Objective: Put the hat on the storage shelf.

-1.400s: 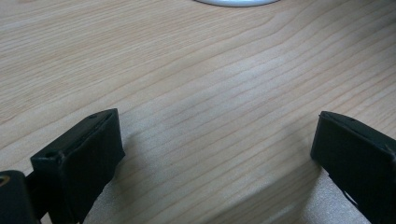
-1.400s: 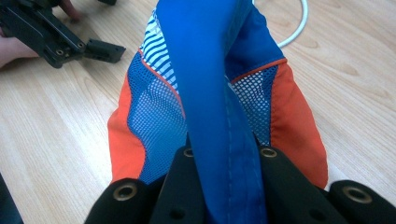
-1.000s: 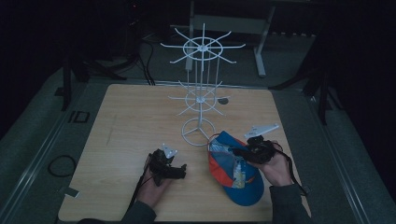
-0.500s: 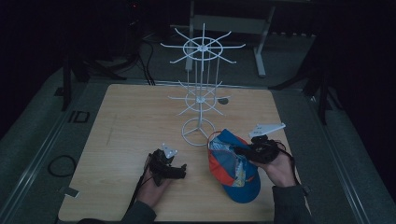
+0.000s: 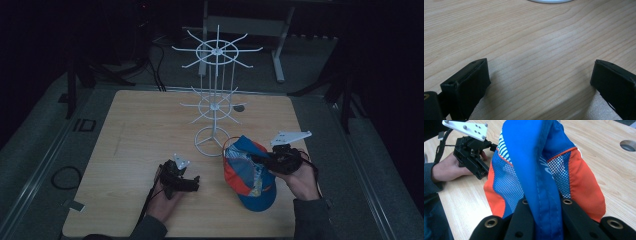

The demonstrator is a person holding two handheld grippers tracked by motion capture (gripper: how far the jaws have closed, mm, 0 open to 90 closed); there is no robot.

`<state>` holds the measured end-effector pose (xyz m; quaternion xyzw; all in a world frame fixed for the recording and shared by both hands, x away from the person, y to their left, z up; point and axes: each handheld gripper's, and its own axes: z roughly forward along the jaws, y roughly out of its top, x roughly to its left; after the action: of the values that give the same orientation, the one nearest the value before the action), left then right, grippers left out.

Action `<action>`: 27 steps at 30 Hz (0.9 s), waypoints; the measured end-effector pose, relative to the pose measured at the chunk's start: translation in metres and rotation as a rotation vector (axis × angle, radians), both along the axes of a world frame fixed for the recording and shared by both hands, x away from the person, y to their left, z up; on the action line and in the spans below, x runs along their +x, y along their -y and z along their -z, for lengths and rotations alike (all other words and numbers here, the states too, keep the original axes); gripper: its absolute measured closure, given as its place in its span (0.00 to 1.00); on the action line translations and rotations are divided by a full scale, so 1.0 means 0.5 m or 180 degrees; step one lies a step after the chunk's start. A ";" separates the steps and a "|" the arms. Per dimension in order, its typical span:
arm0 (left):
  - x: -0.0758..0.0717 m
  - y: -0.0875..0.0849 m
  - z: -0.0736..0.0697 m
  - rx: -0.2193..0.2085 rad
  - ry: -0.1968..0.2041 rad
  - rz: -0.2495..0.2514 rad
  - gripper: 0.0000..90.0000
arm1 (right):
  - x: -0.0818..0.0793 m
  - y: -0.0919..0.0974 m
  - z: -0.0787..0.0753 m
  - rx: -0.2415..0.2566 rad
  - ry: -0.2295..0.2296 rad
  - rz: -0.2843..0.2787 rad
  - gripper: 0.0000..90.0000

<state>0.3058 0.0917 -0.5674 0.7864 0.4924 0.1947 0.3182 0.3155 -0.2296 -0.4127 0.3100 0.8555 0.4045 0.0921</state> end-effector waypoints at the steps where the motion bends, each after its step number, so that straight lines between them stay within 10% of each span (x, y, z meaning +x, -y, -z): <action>1: 0.000 0.000 0.000 0.0000 0.0000 0.0000 0.03 | 0.000 0.000 0.000 0.0000 0.0000 0.0000 0.98; 27: 0.000 0.000 0.000 -0.0001 0.0005 -0.0003 0.03 | -0.017 0.016 -0.033 0.0129 0.0112 -0.0012 0.98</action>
<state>0.3059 0.0917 -0.5675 0.7860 0.4924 0.1954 0.3187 0.3071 -0.2376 -0.3960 0.3031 0.8459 0.4273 0.1000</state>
